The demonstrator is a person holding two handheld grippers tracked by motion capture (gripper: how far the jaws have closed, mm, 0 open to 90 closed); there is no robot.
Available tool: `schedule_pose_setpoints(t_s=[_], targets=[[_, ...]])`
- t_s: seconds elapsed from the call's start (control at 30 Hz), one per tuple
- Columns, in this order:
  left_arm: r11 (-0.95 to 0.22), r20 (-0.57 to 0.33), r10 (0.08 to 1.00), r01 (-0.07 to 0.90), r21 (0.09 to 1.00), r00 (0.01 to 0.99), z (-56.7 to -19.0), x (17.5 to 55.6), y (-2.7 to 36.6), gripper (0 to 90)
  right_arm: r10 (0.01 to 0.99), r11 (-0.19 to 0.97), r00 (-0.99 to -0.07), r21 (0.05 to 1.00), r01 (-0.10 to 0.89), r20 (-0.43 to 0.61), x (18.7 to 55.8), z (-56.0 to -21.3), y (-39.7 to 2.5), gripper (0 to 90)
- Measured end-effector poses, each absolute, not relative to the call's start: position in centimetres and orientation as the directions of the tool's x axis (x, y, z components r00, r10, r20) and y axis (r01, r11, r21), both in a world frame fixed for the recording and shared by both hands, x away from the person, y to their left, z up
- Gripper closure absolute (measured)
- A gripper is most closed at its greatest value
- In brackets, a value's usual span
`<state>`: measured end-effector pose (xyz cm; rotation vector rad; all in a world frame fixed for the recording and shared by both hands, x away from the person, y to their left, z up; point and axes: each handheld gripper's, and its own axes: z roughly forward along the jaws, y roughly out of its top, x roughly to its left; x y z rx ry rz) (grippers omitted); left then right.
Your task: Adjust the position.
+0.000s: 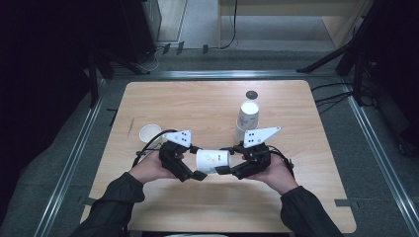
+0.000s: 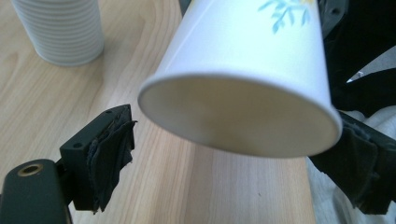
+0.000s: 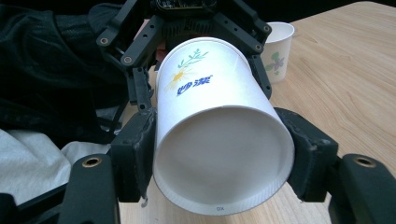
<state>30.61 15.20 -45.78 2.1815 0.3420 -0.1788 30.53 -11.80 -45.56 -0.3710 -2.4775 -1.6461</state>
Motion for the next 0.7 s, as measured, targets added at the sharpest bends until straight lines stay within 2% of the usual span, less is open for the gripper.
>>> schedule_pose_setpoints(t_s=[0.6,0.7], targets=[[-0.529,-0.229,0.138,0.267,0.806,0.964,-45.67,30.21,15.28,16.5,0.090,0.363,-0.954,0.882,0.300,0.287,30.47,-45.75,-10.98,34.7],[-0.528,-0.225,0.132,0.261,0.808,0.965,-45.66,30.15,15.31,20.4,0.089,0.366,-0.953,0.880,0.303,0.291,30.44,-45.79,-10.91,34.7]])
